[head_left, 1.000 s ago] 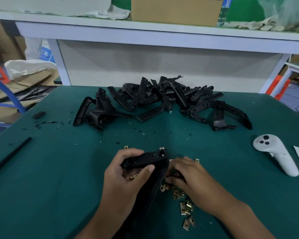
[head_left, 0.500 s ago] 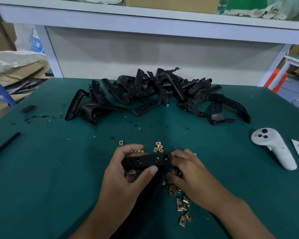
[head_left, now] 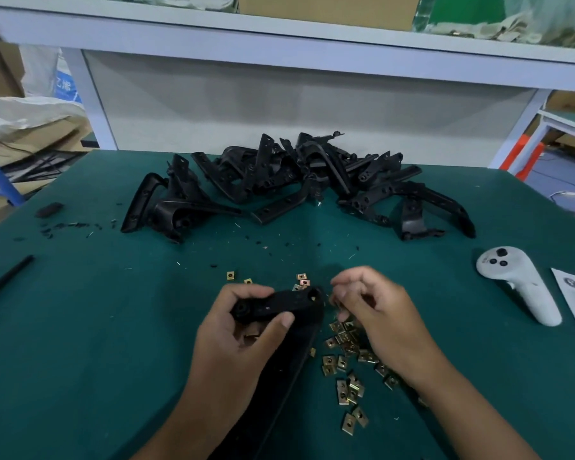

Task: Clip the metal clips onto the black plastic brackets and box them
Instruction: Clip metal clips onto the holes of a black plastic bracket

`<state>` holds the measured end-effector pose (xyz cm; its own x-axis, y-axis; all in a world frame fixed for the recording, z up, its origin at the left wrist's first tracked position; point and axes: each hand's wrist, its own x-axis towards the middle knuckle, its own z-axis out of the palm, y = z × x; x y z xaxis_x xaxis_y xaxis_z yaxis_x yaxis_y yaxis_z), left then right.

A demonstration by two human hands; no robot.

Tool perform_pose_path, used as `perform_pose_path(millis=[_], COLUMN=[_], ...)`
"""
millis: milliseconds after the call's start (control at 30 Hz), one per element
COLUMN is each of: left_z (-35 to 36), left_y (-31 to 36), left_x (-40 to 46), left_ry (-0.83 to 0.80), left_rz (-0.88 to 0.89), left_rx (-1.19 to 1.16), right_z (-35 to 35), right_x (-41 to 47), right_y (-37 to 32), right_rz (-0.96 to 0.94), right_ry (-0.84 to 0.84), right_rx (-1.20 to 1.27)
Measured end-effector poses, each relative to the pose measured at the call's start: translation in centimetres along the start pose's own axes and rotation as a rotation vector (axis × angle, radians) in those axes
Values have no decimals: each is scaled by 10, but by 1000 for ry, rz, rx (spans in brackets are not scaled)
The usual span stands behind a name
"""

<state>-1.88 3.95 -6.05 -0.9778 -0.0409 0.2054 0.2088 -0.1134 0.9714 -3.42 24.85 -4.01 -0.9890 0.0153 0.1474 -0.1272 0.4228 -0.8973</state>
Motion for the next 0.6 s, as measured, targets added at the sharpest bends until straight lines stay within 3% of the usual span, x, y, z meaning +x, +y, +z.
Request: perform_pose_path(millis=[100, 233, 600], left_z=[0, 3, 1], left_y=[0, 3, 4], left_x=[-5, -7, -9], left_ry=[-120, -160, -142], left_rz=[-23, -6, 37], left_rx=[87, 146, 203], right_z=[-2, -4, -3], right_x=[0, 2, -1], right_y=[-5, -8, -19], right_rz=[206, 313, 267], right_ry=[-50, -80, -145], right_rx=[438, 667, 574])
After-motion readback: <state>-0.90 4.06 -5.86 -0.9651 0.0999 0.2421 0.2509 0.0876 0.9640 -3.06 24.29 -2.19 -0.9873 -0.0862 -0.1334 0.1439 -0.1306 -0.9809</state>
